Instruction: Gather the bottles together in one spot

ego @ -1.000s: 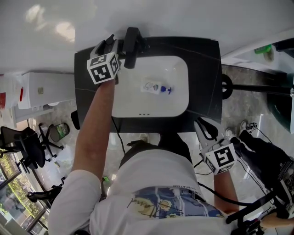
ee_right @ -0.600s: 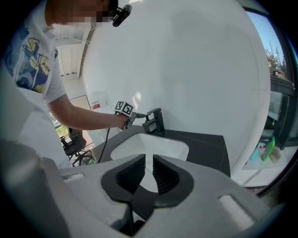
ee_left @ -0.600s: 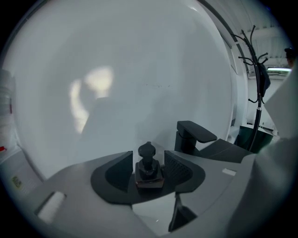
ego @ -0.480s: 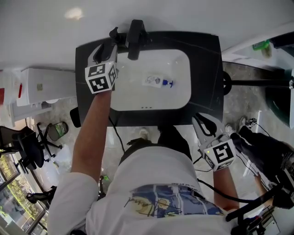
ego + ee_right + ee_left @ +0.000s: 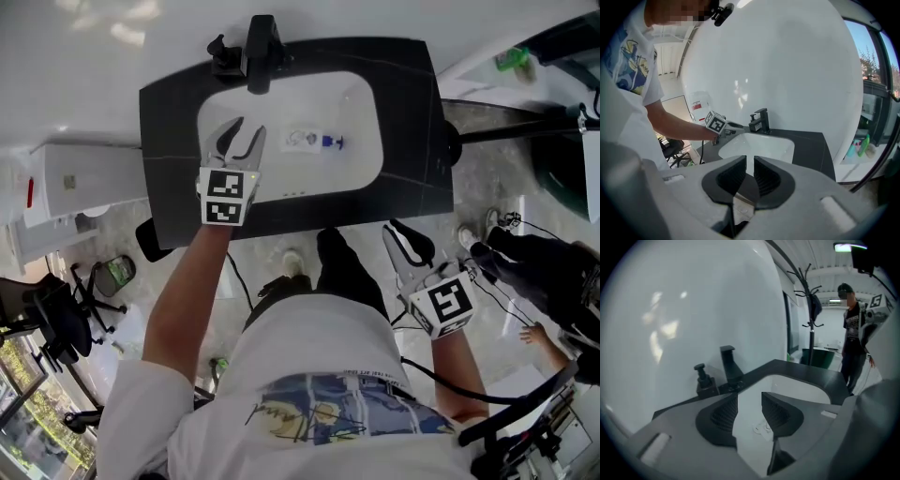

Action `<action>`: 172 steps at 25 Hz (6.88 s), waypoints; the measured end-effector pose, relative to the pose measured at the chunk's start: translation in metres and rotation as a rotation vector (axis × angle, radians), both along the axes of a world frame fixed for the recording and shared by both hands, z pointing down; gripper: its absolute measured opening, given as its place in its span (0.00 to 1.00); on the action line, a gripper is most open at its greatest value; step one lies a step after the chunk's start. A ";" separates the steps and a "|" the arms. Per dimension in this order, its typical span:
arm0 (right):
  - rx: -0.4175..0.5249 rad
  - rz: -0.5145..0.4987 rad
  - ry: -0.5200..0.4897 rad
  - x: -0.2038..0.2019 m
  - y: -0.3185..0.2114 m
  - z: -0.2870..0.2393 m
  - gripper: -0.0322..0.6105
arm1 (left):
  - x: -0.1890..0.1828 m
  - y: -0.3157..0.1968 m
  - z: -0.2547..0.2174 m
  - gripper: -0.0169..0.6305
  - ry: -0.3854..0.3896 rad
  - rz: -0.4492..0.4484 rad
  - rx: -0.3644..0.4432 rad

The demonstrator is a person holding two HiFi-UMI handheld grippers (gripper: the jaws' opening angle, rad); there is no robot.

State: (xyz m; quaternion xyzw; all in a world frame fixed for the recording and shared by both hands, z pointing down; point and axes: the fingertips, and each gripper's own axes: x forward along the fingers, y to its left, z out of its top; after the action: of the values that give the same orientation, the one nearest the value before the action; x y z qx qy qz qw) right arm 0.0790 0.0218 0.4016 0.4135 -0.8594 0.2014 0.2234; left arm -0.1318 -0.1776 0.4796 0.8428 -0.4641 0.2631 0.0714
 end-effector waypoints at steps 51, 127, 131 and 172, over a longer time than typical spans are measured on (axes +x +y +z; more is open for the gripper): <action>-0.118 0.164 -0.018 0.070 -0.009 0.040 0.13 | 0.151 0.039 0.217 0.22 -0.713 0.968 -0.385; -0.067 -0.157 0.046 0.001 -0.081 0.010 0.13 | -0.153 -0.193 -0.024 0.22 0.112 -0.421 -0.006; -0.059 -0.179 0.043 -0.005 -0.086 0.009 0.13 | -0.152 -0.190 -0.023 0.22 0.116 -0.420 0.002; 0.095 -0.182 0.022 -0.111 0.007 -0.036 0.08 | -0.089 0.134 -0.066 0.03 0.214 0.023 -0.052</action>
State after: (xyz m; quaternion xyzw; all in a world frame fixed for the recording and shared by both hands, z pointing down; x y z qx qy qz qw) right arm -0.0323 0.0283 0.3660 0.3460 -0.8994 0.1349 0.2305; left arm -0.2212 -0.0431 0.4134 0.8692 -0.4373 0.1840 0.1394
